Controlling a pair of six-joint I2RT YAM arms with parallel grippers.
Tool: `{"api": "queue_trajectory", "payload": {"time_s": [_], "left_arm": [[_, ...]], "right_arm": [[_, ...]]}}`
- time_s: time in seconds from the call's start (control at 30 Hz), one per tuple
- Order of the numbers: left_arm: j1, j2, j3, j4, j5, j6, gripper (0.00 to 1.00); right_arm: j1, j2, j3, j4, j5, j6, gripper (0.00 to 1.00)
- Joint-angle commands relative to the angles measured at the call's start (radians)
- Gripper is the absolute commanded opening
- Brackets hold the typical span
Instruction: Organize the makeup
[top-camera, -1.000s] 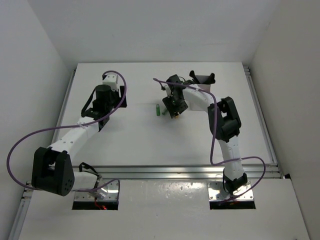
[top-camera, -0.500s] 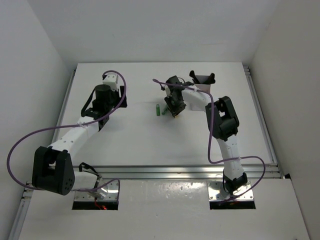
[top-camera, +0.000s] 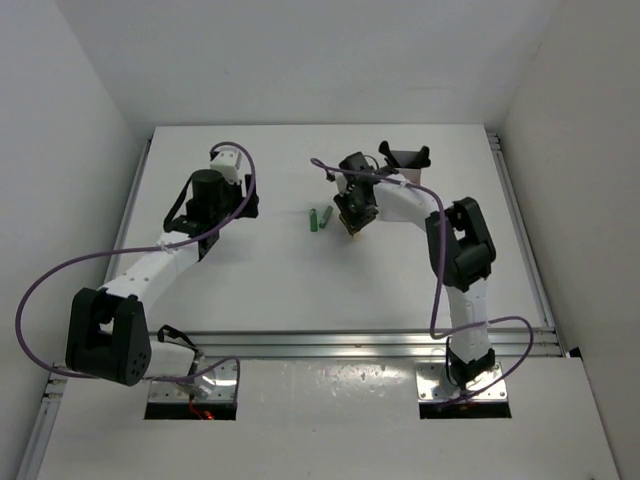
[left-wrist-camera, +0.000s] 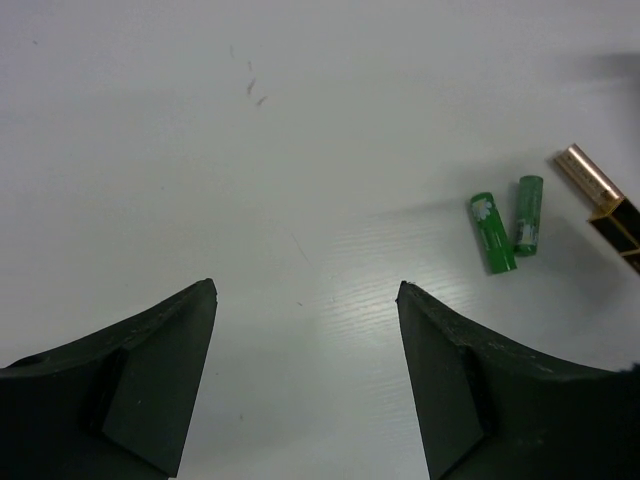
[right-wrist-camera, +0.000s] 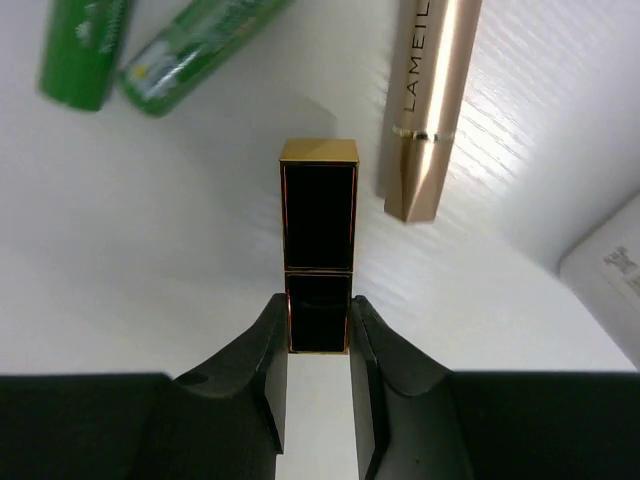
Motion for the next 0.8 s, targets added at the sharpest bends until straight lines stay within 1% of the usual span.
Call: {"api": "queue_trajectory", "payload": {"time_s": [0.0, 0.03, 0.07, 0.1, 0.13, 0.17, 0.2, 0.23, 0.27, 0.3, 0.33, 0.37, 0.4, 0.43, 0.47, 0.5, 0.53, 0.63, 0.7, 0.77], "left_arm": [[0.022, 0.034, -0.001, -0.01, 0.112, 0.016, 0.79], [0.022, 0.034, -0.001, -0.021, 0.135, 0.016, 0.79], [0.022, 0.043, -0.001, -0.031, 0.172, 0.016, 0.79], [0.022, 0.043, -0.001, -0.031, 0.185, 0.016, 0.79], [0.022, 0.043, -0.001, -0.021, 0.185, 0.016, 0.79], [0.022, 0.043, -0.001, -0.021, 0.195, 0.016, 0.79], [0.022, 0.043, -0.01, -0.012, 0.195, 0.016, 0.79], [0.022, 0.043, -0.01, -0.011, 0.195, 0.016, 0.79], [0.022, 0.043, -0.01, -0.011, 0.195, 0.026, 0.79], [0.022, 0.043, -0.01, -0.002, 0.195, 0.036, 0.79], [0.022, 0.043, -0.01, -0.002, 0.185, 0.036, 0.79], [0.022, 0.043, -0.019, -0.002, 0.185, 0.046, 0.79], [0.022, 0.043, -0.019, -0.002, 0.185, 0.046, 0.79], [0.022, 0.043, -0.019, -0.002, 0.185, 0.055, 0.79], [0.022, 0.043, -0.019, -0.002, 0.185, 0.056, 0.79], [0.022, 0.052, -0.019, -0.002, 0.185, 0.056, 0.79], [0.022, 0.052, -0.019, -0.002, 0.185, 0.056, 0.79], [0.022, 0.052, -0.019, -0.002, 0.185, 0.065, 0.79], [0.022, 0.062, -0.019, -0.002, 0.185, 0.074, 0.79], [0.022, 0.062, -0.019, -0.002, 0.185, 0.074, 0.79]], "right_arm": [[0.003, -0.174, -0.023, 0.05, -0.046, -0.077, 0.0], [0.0, -0.247, -0.033, 0.065, -0.059, -0.115, 0.0], [-0.012, -0.273, -0.049, 0.096, -0.066, -0.2, 0.0], [-0.02, -0.298, -0.097, 0.128, -0.073, -0.227, 0.0], [-0.027, -0.371, -0.111, 0.163, -0.105, -0.256, 0.0], [-0.065, -0.395, -0.128, 0.182, -0.125, -0.346, 0.0], [-0.084, -0.439, -0.181, 0.212, -0.163, -0.376, 0.0], [-0.098, -0.473, -0.197, 0.24, -0.2, -0.403, 0.0], [-0.141, -0.487, -0.23, 0.257, -0.229, -0.486, 0.0], [-0.181, -0.507, -0.255, 0.285, -0.25, -0.514, 0.0], [-0.228, -0.513, -0.266, 0.28, -0.264, -0.59, 0.0], [-0.244, -0.51, -0.263, 0.27, -0.324, -0.668, 0.0], [-0.292, -0.507, -0.26, 0.231, -0.341, -0.701, 0.0], [-0.31, -0.498, -0.246, 0.22, -0.361, -0.753, 0.0], [-0.325, -0.492, -0.24, 0.21, -0.449, -0.82, 0.0], [-0.362, -0.478, -0.234, 0.176, -0.474, -0.85, 0.0], [-0.37, -0.464, -0.22, 0.152, -0.506, -0.906, 0.0], [-0.399, -0.433, -0.211, 0.131, -0.521, -1.0, 0.0], [-0.409, -0.41, -0.194, 0.121, -0.521, -1.061, 0.03], [-0.413, -0.369, -0.154, 0.067, -0.521, -1.127, 0.04]]}}
